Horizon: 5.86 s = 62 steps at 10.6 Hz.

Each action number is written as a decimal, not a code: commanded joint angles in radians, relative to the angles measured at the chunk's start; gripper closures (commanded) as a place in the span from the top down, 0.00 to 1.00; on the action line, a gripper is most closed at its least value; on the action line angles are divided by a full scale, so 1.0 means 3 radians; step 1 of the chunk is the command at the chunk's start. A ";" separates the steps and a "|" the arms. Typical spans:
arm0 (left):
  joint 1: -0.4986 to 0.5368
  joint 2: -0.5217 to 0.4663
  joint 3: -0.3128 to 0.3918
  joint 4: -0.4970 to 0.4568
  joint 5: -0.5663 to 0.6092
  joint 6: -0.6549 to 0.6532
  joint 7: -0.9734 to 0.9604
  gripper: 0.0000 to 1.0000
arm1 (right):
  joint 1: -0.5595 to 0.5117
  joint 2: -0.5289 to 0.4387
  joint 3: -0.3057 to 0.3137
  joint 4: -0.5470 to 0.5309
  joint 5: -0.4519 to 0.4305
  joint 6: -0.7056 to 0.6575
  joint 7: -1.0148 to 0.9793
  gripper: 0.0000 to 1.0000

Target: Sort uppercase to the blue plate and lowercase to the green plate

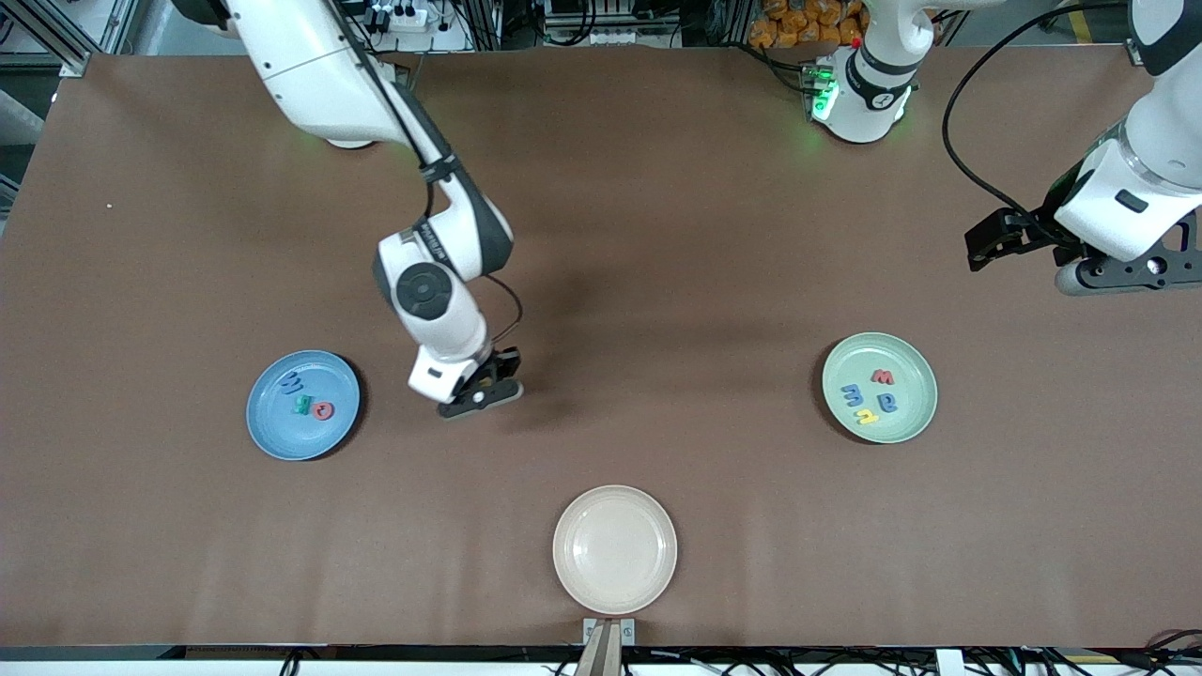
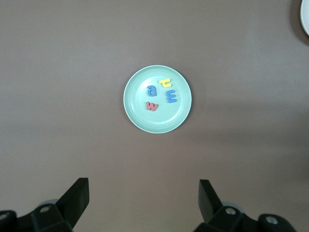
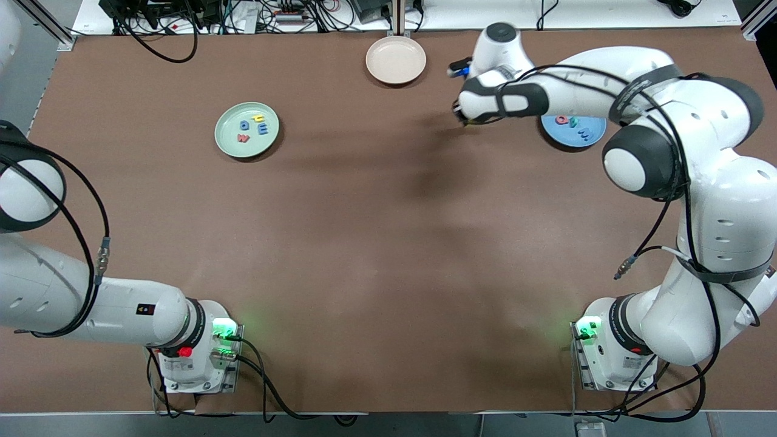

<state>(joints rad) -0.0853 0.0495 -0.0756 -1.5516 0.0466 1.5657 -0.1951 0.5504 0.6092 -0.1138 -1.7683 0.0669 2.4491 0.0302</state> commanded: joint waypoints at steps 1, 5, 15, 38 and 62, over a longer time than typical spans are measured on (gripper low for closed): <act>-0.0012 -0.0006 0.0017 0.0033 -0.0053 -0.0024 0.0083 1.00 | -0.0325 -0.0164 0.0001 -0.0047 -0.0054 -0.0171 -0.0630 0.00; -0.0027 -0.0001 0.0017 0.0115 -0.0073 -0.0019 0.0047 1.00 | -0.0801 -0.0297 -0.0055 -0.0052 -0.0059 -0.0401 -0.1459 0.00; 0.0003 -0.0001 0.0022 0.0120 -0.0048 -0.0019 0.0088 1.00 | -0.0950 -0.0262 -0.0219 -0.0073 -0.0039 -0.0928 -0.1844 0.14; -0.0002 0.0029 0.0022 0.0125 -0.0048 -0.0019 0.0088 1.00 | -0.1691 -0.1734 0.0390 0.0427 -0.0300 -0.2092 -0.0665 1.00; -0.0007 0.0014 0.0002 0.0396 -0.0058 -0.0024 0.0078 1.00 | -0.1502 -0.1888 0.0042 0.1154 -0.0244 -0.2979 -0.0157 1.00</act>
<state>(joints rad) -0.0915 0.0553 -0.0751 -1.4461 0.0465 1.5667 -0.1950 0.0955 0.0556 -0.1050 -1.4216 0.0130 1.5679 -0.0342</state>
